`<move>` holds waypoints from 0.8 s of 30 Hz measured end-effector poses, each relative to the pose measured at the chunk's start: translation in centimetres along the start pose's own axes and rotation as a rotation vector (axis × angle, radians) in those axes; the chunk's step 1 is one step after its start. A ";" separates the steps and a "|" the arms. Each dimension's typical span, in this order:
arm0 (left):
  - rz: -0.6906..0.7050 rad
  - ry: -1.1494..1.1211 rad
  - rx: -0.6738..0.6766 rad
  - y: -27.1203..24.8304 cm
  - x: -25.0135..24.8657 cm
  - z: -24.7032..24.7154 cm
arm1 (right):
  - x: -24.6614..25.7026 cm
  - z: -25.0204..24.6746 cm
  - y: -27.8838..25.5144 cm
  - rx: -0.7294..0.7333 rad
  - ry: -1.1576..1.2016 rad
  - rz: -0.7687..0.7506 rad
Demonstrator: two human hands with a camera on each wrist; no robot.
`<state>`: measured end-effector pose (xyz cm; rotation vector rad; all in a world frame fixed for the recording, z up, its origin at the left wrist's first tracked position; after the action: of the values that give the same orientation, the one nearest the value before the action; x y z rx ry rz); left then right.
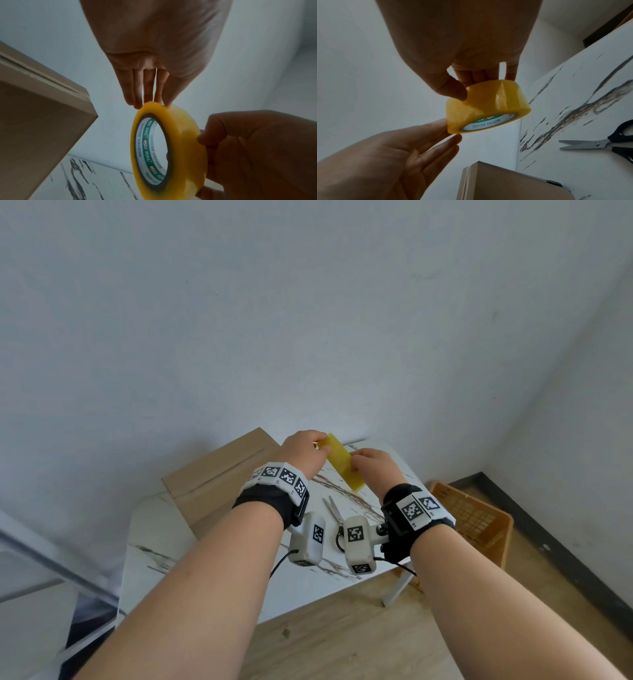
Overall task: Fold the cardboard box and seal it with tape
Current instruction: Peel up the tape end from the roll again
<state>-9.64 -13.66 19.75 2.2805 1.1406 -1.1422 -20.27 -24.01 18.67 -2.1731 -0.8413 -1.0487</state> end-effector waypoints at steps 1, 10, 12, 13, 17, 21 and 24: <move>0.000 -0.015 -0.012 0.0 0.2 -0.1 | 0.0 0.0 0.0 -0.003 -0.005 -0.005; -0.097 -0.203 0.018 0.0 -0.5 -0.7 | -0.2 0.0 -0.4 -0.053 0.009 -0.057; -0.098 -0.241 -0.002 0.0 -0.8 -0.9 | -0.3 0.1 -0.4 -0.076 0.004 -0.069; -0.096 -0.243 -0.008 0.0 -0.9 -1.0 | -0.3 0.1 -0.4 -0.083 0.002 -0.074; -0.099 -0.244 -0.018 0.1 -0.6 -0.9 | -0.6 0.1 -0.1 -0.097 -0.036 -0.079; -0.117 -0.266 -0.008 0.2 -0.2 -0.9 | -0.9 0.2 0.0 -0.099 -0.055 -0.071; -0.081 -0.234 -0.018 0.1 -0.3 -0.8 | -0.8 0.4 0.0 -0.103 -0.030 -0.075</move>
<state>-9.23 -13.38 20.47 2.0383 1.1538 -1.3812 -20.47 -23.95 17.77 -2.2632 -0.9072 -1.1217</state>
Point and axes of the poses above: each hand's wrist, its own y-axis towards the middle knuckle, its own z-axis out of the palm, x = y × z, the point moved 1 cm from there along y, towards the middle knuckle, and after that the axes turned 9 degrees about -y, right-handed, at the moved point
